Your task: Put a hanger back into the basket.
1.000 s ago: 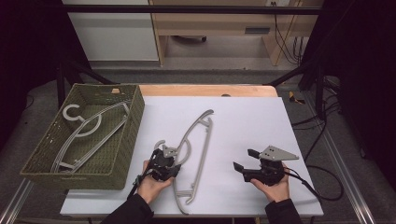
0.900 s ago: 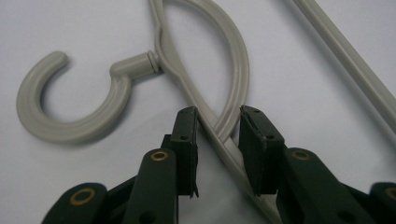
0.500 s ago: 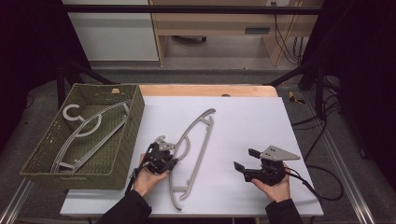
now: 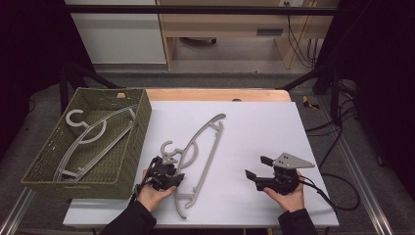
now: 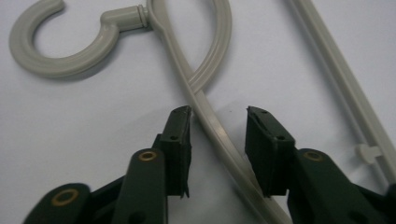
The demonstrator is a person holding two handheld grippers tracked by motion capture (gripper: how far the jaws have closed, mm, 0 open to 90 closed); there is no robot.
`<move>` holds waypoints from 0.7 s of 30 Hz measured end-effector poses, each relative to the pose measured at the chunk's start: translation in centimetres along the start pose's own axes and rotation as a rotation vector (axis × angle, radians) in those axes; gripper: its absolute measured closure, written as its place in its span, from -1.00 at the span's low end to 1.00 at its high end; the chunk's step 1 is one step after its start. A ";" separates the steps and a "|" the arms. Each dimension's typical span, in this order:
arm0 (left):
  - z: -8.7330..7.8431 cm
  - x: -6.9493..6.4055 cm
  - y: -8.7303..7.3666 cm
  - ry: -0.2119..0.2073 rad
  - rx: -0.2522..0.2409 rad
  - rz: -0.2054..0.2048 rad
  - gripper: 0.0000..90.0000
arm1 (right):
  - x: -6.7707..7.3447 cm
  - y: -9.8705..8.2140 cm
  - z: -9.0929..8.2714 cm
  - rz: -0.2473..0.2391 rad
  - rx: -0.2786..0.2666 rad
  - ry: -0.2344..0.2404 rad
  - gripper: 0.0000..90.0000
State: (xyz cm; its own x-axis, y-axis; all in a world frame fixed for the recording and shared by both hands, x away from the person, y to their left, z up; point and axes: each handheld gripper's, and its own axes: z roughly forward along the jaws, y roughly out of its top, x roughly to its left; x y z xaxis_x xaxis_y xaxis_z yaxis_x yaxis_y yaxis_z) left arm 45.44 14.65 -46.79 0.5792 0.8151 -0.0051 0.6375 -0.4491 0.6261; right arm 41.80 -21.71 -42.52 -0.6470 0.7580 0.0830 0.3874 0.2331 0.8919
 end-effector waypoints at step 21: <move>-2.1 2.0 -1.9 -0.027 0.043 -0.036 0.40 | -0.1 0.0 -0.2 -0.003 -0.004 -0.008 -0.49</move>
State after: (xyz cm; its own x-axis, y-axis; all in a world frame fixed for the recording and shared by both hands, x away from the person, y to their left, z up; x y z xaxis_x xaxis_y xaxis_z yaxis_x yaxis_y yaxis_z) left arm 44.34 17.89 -46.33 0.5684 0.8213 -0.0484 0.6792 -0.4352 0.5910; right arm 41.73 -21.87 -42.41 -0.6429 0.7620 0.0772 0.3832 0.2327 0.8939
